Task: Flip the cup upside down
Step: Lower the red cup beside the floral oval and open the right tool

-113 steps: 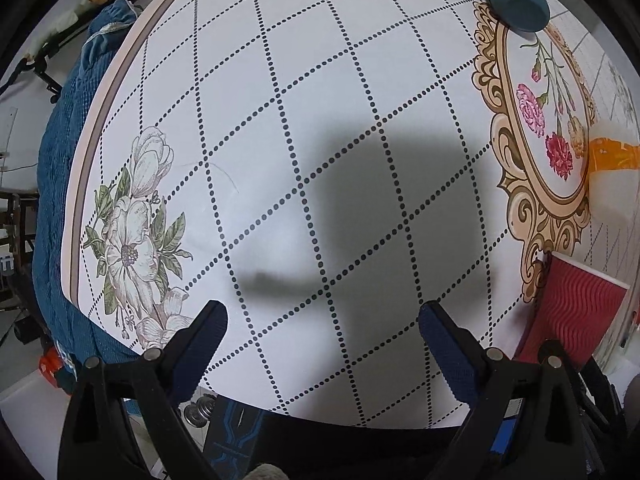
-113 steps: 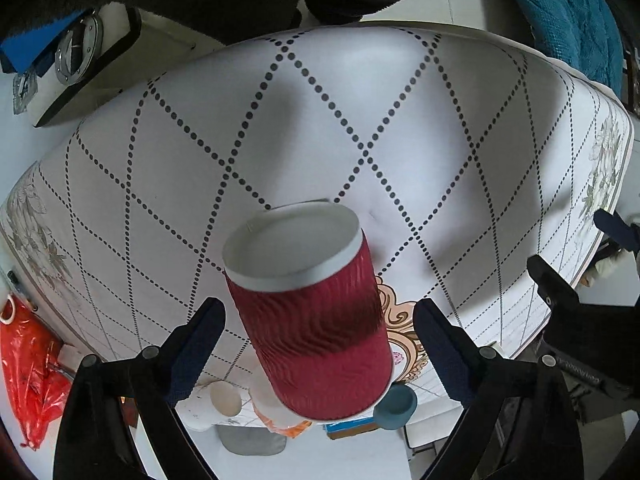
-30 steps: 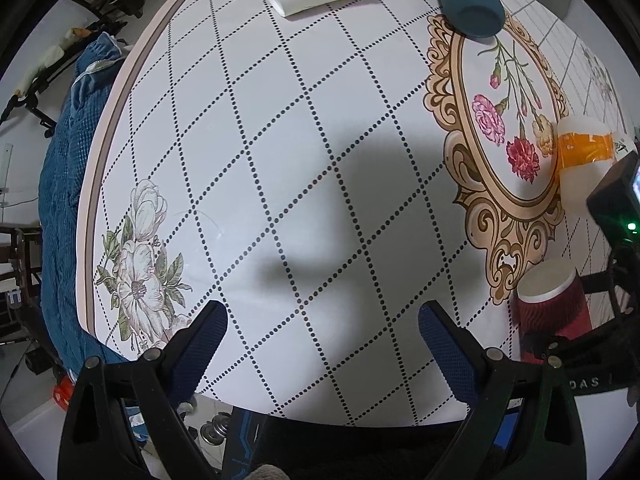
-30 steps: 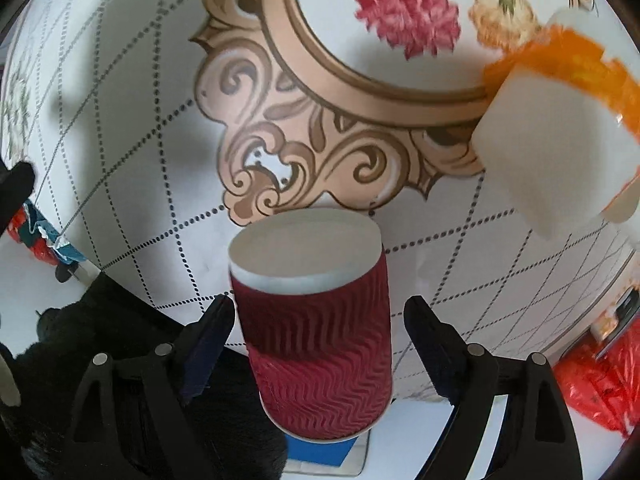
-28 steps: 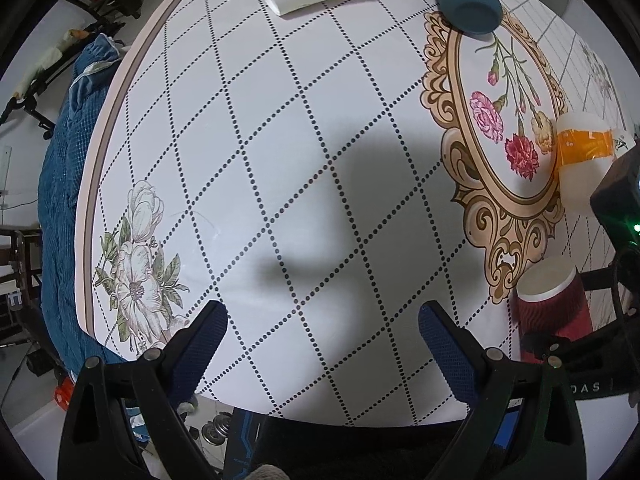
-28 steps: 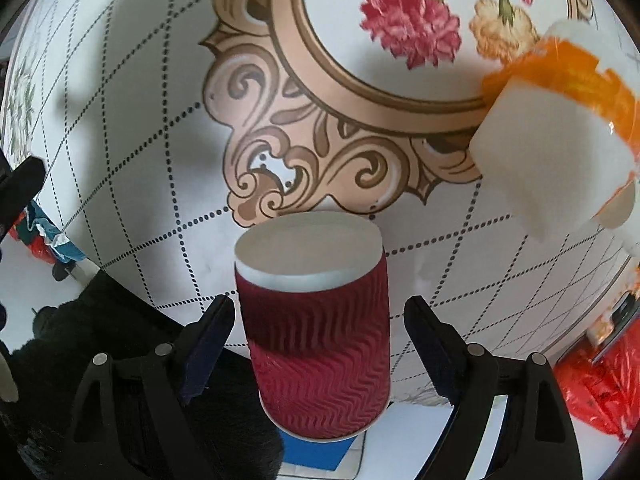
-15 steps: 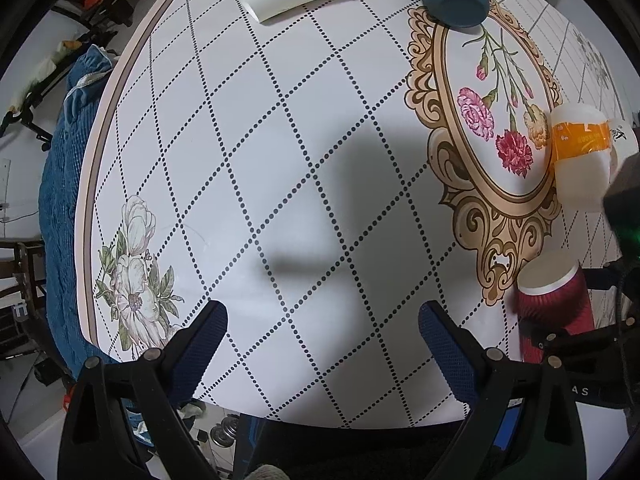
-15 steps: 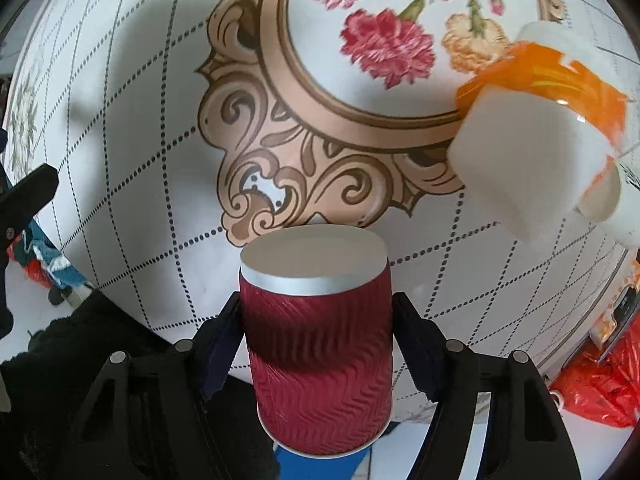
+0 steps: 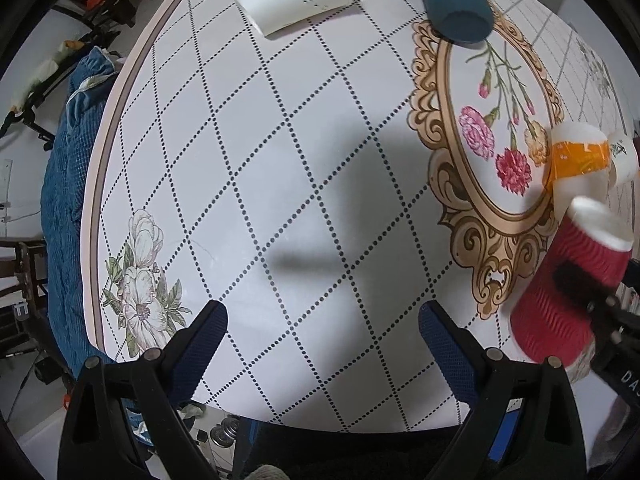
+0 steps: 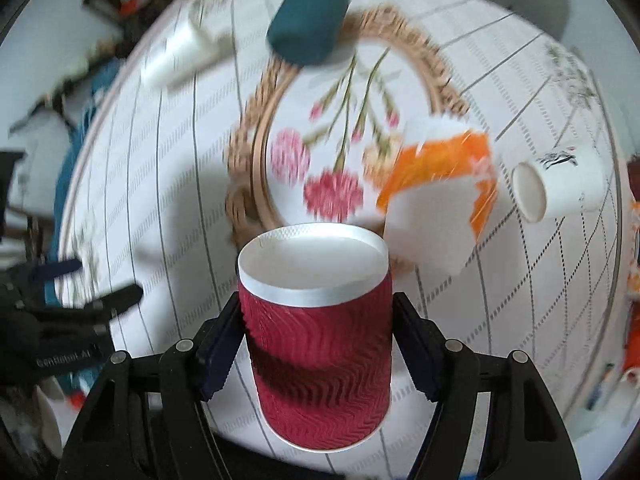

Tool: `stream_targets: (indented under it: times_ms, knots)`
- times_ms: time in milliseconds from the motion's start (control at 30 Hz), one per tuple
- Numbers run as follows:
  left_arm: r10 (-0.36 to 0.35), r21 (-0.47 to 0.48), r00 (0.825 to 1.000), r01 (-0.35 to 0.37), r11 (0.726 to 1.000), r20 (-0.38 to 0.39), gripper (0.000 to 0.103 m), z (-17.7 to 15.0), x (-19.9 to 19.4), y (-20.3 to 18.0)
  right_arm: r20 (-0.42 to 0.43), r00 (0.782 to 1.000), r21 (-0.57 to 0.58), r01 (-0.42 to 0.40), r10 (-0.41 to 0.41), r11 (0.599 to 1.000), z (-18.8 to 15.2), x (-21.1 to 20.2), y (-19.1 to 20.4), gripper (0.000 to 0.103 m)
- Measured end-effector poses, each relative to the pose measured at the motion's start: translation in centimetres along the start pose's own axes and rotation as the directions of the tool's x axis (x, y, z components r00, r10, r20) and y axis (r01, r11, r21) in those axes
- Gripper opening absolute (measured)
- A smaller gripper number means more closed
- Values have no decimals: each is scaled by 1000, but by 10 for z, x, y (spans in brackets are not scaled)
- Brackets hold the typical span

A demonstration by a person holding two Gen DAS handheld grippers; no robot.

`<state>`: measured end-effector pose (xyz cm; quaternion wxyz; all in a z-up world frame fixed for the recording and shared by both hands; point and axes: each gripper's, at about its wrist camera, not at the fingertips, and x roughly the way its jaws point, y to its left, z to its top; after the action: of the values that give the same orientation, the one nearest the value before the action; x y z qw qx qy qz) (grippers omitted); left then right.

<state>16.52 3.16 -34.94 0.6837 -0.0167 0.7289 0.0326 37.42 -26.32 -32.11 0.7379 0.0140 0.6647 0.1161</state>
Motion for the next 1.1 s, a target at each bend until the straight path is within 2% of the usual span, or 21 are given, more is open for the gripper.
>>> stream_targets:
  times_ms: [100,233,300,433,600,800,867,967,1033,1100]
  knots:
    - [0,-13,1000,0,1000,-6,98,6,1,6,134,991,33,-7,3,999,-1,-13,11,74]
    - [14,-2,1000,-14,1000,-3,98,10,2,10,299,954,42,-5,-8,999,-14,-4,43,74]
    - [17,12,1000,-17,1000,0,98,12,1,11,345,939,37,-7,-6,999,-23,-3,50,74]
    - [25,39,1000,-26,999,9,98,6,5,8,374,927,23,6,-15,1000,-40,4,60,74]
    - [28,63,1000,-28,998,11,98,-1,8,6,374,927,0,30,-28,1000,-60,2,65,74]
    - [24,96,999,-27,995,30,98,-24,3,-10,310,950,18,44,-47,999,-73,9,66,75]
    - [22,110,999,-26,994,38,98,-30,1,-12,303,951,28,52,-58,998,-78,9,67,75]
    - [30,130,997,-40,991,73,98,-39,-8,-17,269,961,54,57,-69,997,-81,7,65,76]
    - [30,125,995,-42,991,96,98,-46,-17,-18,231,971,96,39,-60,995,-84,3,61,89]
    - [12,110,993,-24,994,115,98,-52,-27,-17,210,976,122,31,-56,992,-88,-6,58,92]
